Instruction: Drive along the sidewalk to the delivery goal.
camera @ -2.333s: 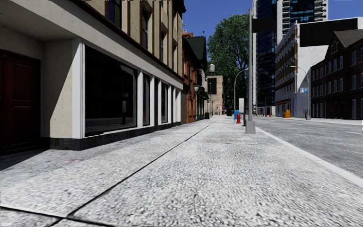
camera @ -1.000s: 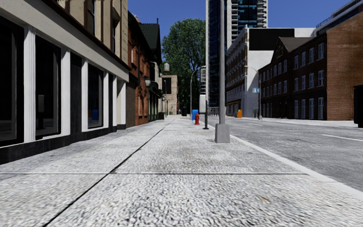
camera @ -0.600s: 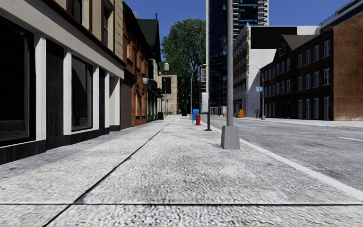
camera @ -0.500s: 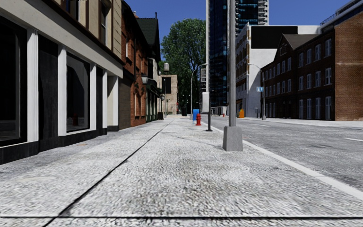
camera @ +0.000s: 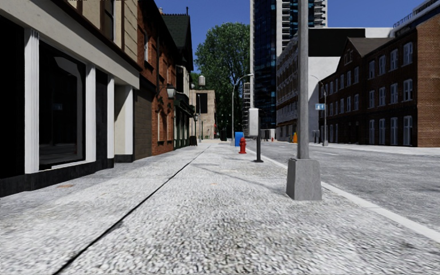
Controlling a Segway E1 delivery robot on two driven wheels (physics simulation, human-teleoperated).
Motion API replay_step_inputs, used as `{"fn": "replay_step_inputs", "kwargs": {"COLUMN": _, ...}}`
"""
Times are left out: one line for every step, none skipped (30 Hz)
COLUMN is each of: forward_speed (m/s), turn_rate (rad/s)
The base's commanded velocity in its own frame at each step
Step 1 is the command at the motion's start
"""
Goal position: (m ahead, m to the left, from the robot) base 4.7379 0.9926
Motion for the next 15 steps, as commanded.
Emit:
{"fn": "replay_step_inputs", "kwargs": {"forward_speed": 2.00, "turn_rate": 0.24}}
{"fn": "replay_step_inputs", "kwargs": {"forward_speed": 2.00, "turn_rate": 0.26}}
{"fn": "replay_step_inputs", "kwargs": {"forward_speed": 2.00, "turn_rate": 0.26}}
{"fn": "replay_step_inputs", "kwargs": {"forward_speed": 2.00, "turn_rate": 0.27}}
{"fn": "replay_step_inputs", "kwargs": {"forward_speed": 2.00, "turn_rate": 0.32}}
{"fn": "replay_step_inputs", "kwargs": {"forward_speed": 2.00, "turn_rate": 0.34}}
{"fn": "replay_step_inputs", "kwargs": {"forward_speed": 2.00, "turn_rate": 0.34}}
{"fn": "replay_step_inputs", "kwargs": {"forward_speed": 2.00, "turn_rate": 0.39}}
{"fn": "replay_step_inputs", "kwargs": {"forward_speed": 2.00, "turn_rate": 0.42}}
{"fn": "replay_step_inputs", "kwargs": {"forward_speed": 2.00, "turn_rate": 0.43}}
{"fn": "replay_step_inputs", "kwargs": {"forward_speed": 2.00, "turn_rate": 0.43}}
{"fn": "replay_step_inputs", "kwargs": {"forward_speed": 2.00, "turn_rate": 0.44}}
{"fn": "replay_step_inputs", "kwargs": {"forward_speed": 2.00, "turn_rate": 0.44}}
{"fn": "replay_step_inputs", "kwargs": {"forward_speed": 2.00, "turn_rate": 0.30}}
{"fn": "replay_step_inputs", "kwargs": {"forward_speed": 2.00, "turn_rate": 0.30}}
